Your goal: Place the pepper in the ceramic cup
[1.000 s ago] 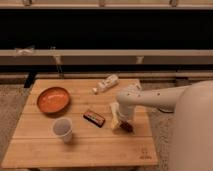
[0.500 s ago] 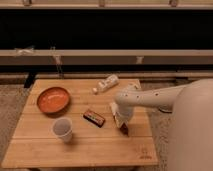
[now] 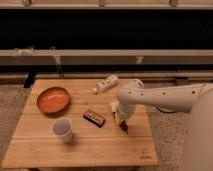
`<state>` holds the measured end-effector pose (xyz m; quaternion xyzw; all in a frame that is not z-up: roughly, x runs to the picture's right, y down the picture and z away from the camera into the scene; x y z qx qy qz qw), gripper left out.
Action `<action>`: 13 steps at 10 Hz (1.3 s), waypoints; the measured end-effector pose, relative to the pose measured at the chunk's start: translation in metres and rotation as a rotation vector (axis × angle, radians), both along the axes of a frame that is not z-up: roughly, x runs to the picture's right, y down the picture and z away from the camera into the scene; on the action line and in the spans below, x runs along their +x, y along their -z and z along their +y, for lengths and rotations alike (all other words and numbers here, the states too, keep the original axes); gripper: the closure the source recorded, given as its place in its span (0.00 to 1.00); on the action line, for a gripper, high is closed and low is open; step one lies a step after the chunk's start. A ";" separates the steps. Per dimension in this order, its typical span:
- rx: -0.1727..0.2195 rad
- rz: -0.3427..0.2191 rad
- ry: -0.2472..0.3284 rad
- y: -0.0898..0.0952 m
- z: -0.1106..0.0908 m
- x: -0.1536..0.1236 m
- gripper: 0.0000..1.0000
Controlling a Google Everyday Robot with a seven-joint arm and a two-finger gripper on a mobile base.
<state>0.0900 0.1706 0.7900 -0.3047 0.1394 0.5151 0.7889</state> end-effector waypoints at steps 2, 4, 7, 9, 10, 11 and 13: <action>0.033 -0.066 0.020 0.021 -0.012 -0.016 1.00; 0.066 -0.153 0.056 0.034 -0.024 -0.047 1.00; 0.097 -0.270 0.105 0.040 -0.040 -0.088 1.00; 0.121 -0.353 0.139 0.045 -0.051 -0.116 1.00; 0.139 -0.413 0.166 0.052 -0.057 -0.135 1.00; 0.154 -0.459 0.186 0.059 -0.061 -0.148 1.00; 0.178 -0.562 0.220 0.076 -0.064 -0.174 1.00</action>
